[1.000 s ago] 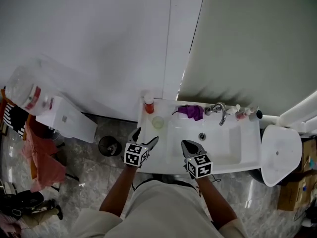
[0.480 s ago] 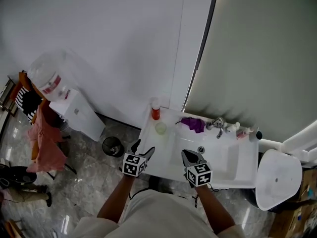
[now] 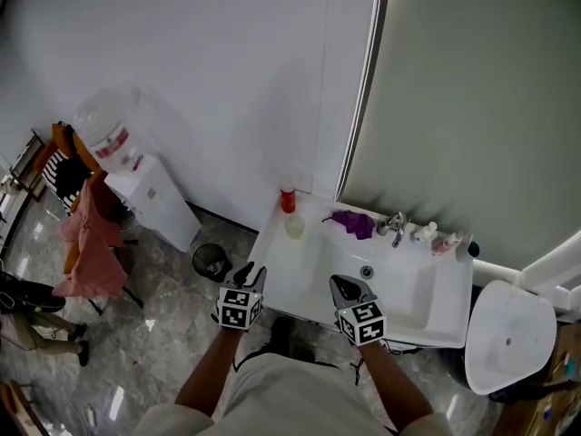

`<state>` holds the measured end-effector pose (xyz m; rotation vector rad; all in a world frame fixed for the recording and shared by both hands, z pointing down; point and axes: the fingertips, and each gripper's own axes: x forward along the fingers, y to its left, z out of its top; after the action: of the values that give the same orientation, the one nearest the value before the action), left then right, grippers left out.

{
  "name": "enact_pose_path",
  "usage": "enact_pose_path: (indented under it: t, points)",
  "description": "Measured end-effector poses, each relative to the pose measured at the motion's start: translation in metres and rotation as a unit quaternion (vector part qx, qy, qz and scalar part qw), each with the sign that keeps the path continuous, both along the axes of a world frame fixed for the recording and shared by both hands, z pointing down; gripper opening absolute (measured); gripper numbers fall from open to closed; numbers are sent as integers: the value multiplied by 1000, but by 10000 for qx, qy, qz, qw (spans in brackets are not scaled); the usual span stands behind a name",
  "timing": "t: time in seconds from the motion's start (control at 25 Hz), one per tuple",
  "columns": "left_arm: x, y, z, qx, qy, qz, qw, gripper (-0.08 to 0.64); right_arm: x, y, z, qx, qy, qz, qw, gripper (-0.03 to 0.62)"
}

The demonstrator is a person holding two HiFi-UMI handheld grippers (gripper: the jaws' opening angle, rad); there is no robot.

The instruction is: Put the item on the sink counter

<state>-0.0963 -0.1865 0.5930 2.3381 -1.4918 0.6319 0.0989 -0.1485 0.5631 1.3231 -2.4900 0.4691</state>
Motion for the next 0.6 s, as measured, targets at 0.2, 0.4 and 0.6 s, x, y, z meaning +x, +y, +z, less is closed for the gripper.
enact_pose_path:
  t: [0.2, 0.4, 0.6]
  points:
    - [0, 25, -17, 200, -42, -103, 9997, 63, -2, 18, -6, 88, -6, -119, 9999, 11]
    - [-9, 40, -30, 432, -183, -242, 9986, 28, -10, 29, -12, 183, 19, -227, 9996, 11]
    - [-21, 43, -47, 559, -91, -216, 9982, 12, -16, 26, -21, 309, 50, -132, 9994, 11]
